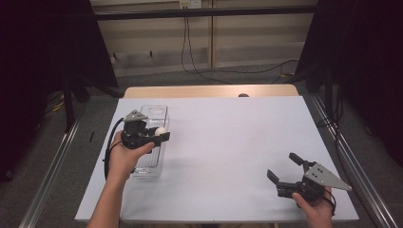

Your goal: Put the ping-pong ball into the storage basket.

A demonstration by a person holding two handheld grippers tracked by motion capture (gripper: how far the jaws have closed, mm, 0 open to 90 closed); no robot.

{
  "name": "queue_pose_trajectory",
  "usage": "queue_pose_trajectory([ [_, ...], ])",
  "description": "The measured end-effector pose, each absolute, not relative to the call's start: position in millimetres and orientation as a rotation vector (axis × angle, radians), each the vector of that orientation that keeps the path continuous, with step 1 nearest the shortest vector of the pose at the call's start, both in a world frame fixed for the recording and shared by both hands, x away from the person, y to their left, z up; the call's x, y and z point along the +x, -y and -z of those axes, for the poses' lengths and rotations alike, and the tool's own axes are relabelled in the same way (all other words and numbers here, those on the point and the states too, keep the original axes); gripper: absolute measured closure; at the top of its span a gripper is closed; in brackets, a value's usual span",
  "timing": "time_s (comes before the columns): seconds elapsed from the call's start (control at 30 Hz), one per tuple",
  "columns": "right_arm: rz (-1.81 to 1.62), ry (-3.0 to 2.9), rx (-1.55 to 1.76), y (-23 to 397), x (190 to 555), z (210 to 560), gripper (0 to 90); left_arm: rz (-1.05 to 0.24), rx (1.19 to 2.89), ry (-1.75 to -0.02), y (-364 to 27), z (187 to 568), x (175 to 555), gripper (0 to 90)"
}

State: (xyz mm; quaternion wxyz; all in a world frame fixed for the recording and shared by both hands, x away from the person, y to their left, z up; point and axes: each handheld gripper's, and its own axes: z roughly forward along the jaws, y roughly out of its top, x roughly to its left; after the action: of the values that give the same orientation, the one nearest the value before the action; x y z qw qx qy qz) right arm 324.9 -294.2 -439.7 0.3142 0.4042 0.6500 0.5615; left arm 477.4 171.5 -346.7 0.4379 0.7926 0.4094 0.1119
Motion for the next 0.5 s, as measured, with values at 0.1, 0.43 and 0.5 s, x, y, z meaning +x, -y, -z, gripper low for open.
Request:
queue_pose_trajectory([
  [0.1, -1.48, -1.714, 1.065, 294.1, 325.0, 439.7, 1.4, -0.282, 1.972, -1.018, -172.9, 347.0, 477.6, 51.2],
  [0.43, -1.482, -1.713, 1.063, 294.2, 325.0, 439.8, 1.4, -0.299, 1.974, -1.023, -177.2, 347.1, 478.3, 51.2],
  [0.5, -1.479, -1.717, 1.06, 293.9, 325.0, 439.7, 1.4, -0.299, 1.972, -1.026, -178.5, 347.1, 478.5, 51.2],
])
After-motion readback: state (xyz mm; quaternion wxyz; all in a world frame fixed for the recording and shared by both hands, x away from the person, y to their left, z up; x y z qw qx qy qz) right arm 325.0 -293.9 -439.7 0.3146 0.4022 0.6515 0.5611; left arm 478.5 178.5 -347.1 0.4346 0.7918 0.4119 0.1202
